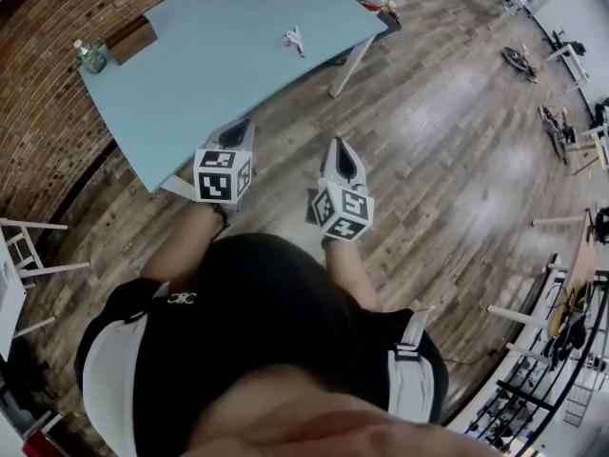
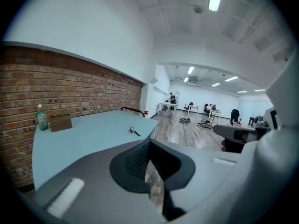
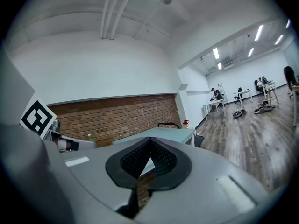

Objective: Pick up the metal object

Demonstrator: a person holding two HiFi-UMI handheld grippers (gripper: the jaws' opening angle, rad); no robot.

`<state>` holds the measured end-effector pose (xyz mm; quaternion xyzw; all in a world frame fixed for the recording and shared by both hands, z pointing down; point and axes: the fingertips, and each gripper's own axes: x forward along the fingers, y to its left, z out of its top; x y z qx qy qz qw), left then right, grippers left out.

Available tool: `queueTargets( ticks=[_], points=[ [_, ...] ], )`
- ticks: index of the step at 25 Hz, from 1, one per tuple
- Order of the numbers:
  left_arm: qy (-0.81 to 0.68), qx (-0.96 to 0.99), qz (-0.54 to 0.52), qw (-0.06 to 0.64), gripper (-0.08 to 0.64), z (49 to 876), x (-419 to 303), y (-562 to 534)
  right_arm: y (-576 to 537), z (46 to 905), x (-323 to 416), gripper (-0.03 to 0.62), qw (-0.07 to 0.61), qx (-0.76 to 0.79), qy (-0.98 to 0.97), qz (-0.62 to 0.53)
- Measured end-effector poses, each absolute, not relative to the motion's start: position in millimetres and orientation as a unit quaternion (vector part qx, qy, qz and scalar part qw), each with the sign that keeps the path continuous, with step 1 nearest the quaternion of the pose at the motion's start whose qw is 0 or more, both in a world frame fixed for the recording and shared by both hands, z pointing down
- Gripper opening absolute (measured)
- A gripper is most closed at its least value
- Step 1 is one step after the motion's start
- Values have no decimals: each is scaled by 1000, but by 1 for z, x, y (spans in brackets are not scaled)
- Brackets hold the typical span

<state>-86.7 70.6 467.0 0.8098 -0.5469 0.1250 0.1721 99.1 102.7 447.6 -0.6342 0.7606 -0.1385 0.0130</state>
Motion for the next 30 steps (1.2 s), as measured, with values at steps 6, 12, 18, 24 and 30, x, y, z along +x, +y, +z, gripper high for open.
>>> queueTargets(
  ticks=[6,12,18,24,30],
  points=[
    [-556,805,126,166,-2,465,-49,59,95,450,134,14,2,-619,773,-140],
    [-557,804,141,152,-2,463,-31,40,82,450,149,14,8,-612,777,-147],
    [-549,807,137,171,-2,478,-20,2,62,464,164,14,-6,-620,769,-155],
    [-528,820,133,176,-2,486,6,-66,18,470,188,14,-20,-638,754,-153],
    [-521,823,130,184,-2,494,20,-138,-45,468,203,14,-28,-650,744,-154]
  ],
)
